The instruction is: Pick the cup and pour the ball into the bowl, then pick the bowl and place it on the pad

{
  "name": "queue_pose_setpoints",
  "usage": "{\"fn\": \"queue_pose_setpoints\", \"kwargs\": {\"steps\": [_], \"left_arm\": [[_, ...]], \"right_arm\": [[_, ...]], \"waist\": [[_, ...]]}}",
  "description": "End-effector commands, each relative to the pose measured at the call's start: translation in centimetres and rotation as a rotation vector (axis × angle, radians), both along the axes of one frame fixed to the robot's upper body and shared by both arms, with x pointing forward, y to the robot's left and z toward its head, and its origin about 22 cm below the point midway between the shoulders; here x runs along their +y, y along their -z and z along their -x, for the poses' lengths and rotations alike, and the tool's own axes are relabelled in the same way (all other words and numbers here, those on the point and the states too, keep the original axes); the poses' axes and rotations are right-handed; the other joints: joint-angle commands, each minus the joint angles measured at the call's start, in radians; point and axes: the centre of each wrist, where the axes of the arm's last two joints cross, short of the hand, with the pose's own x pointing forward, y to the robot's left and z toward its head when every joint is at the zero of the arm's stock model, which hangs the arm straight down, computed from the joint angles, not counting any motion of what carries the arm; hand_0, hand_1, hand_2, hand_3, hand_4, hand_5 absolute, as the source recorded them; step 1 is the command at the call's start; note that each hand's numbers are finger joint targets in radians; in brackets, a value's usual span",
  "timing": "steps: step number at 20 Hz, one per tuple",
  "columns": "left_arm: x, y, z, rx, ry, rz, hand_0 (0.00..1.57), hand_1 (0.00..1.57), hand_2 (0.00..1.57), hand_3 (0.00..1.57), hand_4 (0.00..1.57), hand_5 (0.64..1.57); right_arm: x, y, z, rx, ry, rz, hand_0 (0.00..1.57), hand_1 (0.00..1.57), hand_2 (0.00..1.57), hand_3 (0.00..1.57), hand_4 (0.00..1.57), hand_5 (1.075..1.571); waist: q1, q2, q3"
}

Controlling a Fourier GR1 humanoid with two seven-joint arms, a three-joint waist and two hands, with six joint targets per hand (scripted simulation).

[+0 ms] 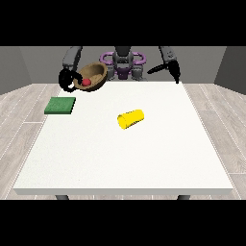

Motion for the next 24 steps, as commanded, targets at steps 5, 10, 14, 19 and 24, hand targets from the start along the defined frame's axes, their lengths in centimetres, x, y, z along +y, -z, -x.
{"fn": "queue_pose_setpoints", "kwargs": {"steps": [5,10,14,19,24], "left_arm": [[-1.8,0.9,0.5,-0.102,0.022,-0.012,0.0,0.0,0.0,0.0,0.0,1.566],[-3.8,-4.7,-2.3,-0.265,0.072,-0.014,0.0,0.0,0.0,0.0,0.0,1.565],[-7.4,-6.8,-2.0,-0.359,0.094,-0.041,0.0,0.0,0.0,0.0,0.0,1.565],[-7.3,-8.1,-0.5,-0.427,0.112,-0.079,0.0,0.0,0.0,0.0,0.0,1.564],[-8.0,-11.9,0.3,-0.503,0.082,-0.066,0.0,0.0,0.0,0.0,0.0,1.563]], "right_arm": [[-7.7,-4.1,0.1,-0.091,0.038,-0.02,1.57,1.57,1.57,1.57,1.06,1.559],[-12.5,-8.0,-0.3,-0.254,0.147,-0.1,1.57,1.57,1.57,1.57,1.07,1.563],[-16.5,-8.2,1.5,-0.314,0.143,-0.122,1.57,1.57,1.57,1.37,1.03,1.562],[-20.8,-9.6,4.1,-0.407,0.177,-0.022,1.57,1.57,1.57,0.78,1.02,1.568],[-21.1,-10.3,3.6,-0.47,0.189,0.019,1.57,1.57,1.57,0.0,1.04,1.569]], "waist": [[0.013,0.097,0.0005],[0.065,0.279,0.0018],[0.085,0.359,0.0028],[0.099,0.437,0.0032],[0.093,0.507,0.0034]]}}
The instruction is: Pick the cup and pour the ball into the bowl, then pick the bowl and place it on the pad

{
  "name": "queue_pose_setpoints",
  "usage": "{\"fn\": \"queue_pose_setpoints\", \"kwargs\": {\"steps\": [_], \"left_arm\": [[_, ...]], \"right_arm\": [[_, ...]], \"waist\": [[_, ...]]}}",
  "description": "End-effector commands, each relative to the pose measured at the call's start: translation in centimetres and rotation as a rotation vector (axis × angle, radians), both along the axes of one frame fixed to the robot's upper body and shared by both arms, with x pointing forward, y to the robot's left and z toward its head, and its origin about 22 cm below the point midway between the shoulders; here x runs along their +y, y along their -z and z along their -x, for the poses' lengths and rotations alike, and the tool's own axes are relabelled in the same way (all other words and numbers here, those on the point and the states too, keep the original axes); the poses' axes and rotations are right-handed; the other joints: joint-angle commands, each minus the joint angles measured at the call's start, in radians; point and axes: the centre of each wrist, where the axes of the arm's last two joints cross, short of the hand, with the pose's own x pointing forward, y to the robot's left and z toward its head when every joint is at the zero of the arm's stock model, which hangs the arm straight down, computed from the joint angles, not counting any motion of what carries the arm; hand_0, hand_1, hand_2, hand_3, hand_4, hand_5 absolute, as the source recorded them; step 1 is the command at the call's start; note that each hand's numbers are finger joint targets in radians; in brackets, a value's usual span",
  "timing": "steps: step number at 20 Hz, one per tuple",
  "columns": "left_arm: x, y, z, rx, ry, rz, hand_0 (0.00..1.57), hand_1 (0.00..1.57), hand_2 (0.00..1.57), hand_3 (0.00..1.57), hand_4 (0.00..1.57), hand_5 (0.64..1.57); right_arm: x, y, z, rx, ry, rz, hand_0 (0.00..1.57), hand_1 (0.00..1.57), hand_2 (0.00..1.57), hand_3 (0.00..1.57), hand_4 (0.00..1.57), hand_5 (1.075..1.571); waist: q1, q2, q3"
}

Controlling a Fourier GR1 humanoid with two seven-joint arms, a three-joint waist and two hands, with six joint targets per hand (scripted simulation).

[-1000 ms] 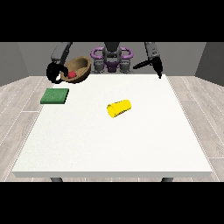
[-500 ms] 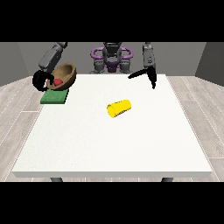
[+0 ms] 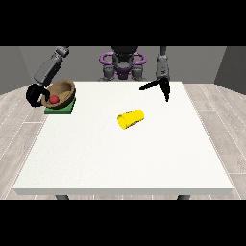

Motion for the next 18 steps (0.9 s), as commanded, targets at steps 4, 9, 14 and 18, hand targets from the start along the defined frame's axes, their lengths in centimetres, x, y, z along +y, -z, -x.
{"fn": "queue_pose_setpoints", "kwargs": {"steps": [4,9,14,18], "left_arm": [[-0.4,-3.2,1.8,-0.052,-0.019,0.004,0.0,0.0,0.0,0.0,0.0,1.564],[0.6,-2.2,2.6,-0.053,0.004,0.017,0.0,0.0,0.0,0.0,0.0,1.564],[0.2,-1.3,3.2,-0.005,0.017,0.019,0.0,0.0,0.0,0.0,0.0,1.566],[1.2,-2.2,3.5,0.047,0.015,0.022,0.0,0.0,0.0,0.0,0.0,1.566]], "right_arm": [[-1.3,-1.0,0.3,-0.04,0.004,0.072,1.57,1.57,1.57,0.34,1.03,1.571],[-2.2,-2.9,0.1,-0.061,0.019,-0.054,1.57,1.57,1.57,0.0,0.91,1.568],[-3.1,-3.7,0.6,0.008,0.003,-0.049,1.57,1.57,1.57,0.26,0.74,1.57],[-2.2,-0.6,1.1,0.115,-0.008,-0.02,1.57,1.57,1.57,1.04,0.73,1.57]], "waist": [[-0.019,0.034,0.0],[-0.02,0.042,-0.0011],[-0.023,-0.014,-0.0015],[-0.004,-0.061,-0.0012]]}}
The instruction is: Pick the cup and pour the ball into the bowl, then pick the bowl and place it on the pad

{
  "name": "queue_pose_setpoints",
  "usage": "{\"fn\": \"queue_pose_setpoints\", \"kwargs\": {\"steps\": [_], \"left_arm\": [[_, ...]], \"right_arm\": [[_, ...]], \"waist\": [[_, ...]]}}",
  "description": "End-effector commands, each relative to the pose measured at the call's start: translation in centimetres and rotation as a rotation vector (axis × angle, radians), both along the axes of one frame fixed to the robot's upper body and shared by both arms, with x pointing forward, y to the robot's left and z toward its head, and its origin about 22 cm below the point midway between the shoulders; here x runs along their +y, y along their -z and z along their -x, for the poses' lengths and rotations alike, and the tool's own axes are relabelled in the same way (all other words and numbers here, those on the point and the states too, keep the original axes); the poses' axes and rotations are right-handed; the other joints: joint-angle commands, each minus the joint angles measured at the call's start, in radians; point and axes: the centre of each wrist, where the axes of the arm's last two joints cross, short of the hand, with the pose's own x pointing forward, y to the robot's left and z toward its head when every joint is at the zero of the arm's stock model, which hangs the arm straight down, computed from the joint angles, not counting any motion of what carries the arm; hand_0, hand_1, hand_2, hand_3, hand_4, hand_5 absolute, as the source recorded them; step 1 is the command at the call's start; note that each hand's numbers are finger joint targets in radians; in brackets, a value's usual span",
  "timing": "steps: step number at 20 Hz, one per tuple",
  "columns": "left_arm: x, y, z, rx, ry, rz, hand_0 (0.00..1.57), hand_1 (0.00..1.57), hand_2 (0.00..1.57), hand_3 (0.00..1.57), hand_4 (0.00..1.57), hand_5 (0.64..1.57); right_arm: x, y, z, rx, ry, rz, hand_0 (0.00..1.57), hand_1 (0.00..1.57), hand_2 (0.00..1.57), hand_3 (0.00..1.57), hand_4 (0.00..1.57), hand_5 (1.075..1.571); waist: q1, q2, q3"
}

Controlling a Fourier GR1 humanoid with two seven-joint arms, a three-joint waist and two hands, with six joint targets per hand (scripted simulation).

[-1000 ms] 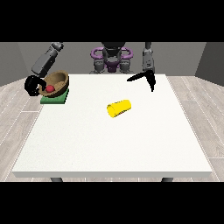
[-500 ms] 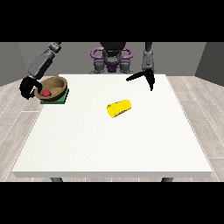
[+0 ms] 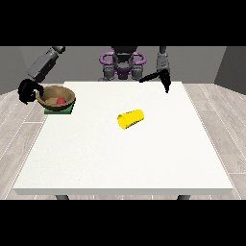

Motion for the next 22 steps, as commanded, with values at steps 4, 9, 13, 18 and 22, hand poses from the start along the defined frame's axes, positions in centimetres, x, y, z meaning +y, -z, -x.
{"fn": "queue_pose_setpoints", "kwargs": {"steps": [4,9,13,18,22], "left_arm": [[0.1,-1.4,0.8,-0.003,0.008,0.001,0.0,0.0,0.0,0.0,0.0,1.567],[1.2,-4.0,1.0,-0.068,0.001,0.017,0.0,0.0,0.0,0.0,0.0,1.565],[1.0,-2.9,3.2,-0.106,-0.003,0.006,0.0,0.0,0.0,0.0,0.0,1.565],[0.3,-2.6,2.3,-0.044,0.003,0.021,0.0,0.0,0.0,0.0,0.0,1.566],[-0.2,-0.2,1.5,-0.009,-0.006,0.037,0.0,0.0,0.0,0.0,0.0,1.569]], "right_arm": [[1.0,2.0,0.0,0.043,-0.023,0.072,1.57,1.57,1.57,1.01,0.69,1.567],[-2.6,-2.0,2.0,0.072,0.14,0.172,1.57,1.57,1.49,1.15,0.0,1.554],[-3.4,-2.8,2.6,0.053,0.15,0.223,0.18,0.18,0.47,0.43,0.0,1.489],[-3.0,-5.2,1.4,0.102,0.141,0.224,0.0,0.0,0.37,0.21,0.0,1.481],[-2.3,-4.8,0.7,0.111,0.129,0.215,0.0,0.0,0.33,0.24,0.0,1.495]], "waist": [[-0.001,0.01,0.0008],[-0.004,0.077,0.0009],[0.006,0.089,0.0015],[-0.01,0.042,0.0004],[-0.028,0.006,-0.0007]]}}
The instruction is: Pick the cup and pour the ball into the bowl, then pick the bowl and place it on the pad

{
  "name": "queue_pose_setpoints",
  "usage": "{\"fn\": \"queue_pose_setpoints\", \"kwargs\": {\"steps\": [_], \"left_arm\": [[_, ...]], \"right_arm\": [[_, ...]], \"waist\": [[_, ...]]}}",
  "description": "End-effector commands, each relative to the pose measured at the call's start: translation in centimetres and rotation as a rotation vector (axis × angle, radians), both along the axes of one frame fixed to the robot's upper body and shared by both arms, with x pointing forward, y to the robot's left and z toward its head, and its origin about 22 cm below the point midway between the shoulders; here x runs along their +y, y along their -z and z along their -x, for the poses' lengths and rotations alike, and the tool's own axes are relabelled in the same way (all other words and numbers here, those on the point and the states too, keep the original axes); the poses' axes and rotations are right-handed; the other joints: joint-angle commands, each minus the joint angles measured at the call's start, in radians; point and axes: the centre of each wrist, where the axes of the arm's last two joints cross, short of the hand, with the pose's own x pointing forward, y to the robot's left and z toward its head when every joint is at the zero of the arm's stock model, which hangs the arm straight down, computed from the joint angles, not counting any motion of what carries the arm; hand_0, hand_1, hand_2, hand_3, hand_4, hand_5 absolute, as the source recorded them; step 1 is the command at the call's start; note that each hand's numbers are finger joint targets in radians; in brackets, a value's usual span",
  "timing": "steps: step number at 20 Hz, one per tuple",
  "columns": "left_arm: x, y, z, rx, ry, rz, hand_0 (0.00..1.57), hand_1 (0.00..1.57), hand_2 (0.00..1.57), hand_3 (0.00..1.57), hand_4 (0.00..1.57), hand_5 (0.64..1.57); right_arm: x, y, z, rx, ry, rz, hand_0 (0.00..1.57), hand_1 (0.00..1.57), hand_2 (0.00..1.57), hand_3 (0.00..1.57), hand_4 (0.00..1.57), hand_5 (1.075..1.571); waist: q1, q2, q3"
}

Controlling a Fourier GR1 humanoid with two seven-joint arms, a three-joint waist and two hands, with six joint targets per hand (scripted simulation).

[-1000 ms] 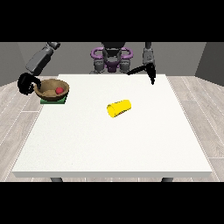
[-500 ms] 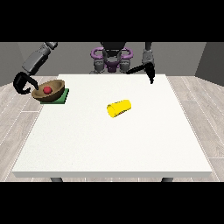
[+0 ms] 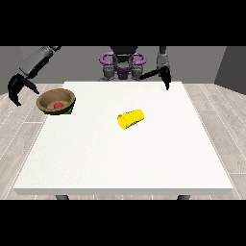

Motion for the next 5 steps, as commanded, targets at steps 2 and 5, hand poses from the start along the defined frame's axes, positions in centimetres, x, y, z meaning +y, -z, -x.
{"fn": "queue_pose_setpoints", "kwargs": {"steps": [2,5], "left_arm": [[0.8,0.1,-0.1,0.032,-0.004,0.009,0.0,0.0,0.0,0.0,0.0,1.569],[-0.4,4.6,0.6,0.138,-0.011,0.02,0.0,0.0,0.0,0.0,0.0,1.569]], "right_arm": [[-1.5,-3.4,0.9,-0.023,-0.025,-0.005,0.0,0.0,0.26,0.21,0.0,1.504],[-2.2,-6.4,1.4,-0.029,-0.088,-0.032,0.0,0.0,0.19,0.29,0.0,1.503]], "waist": [[-0.022,-0.027,0.0001],[-0.02,-0.146,-0.002]]}}
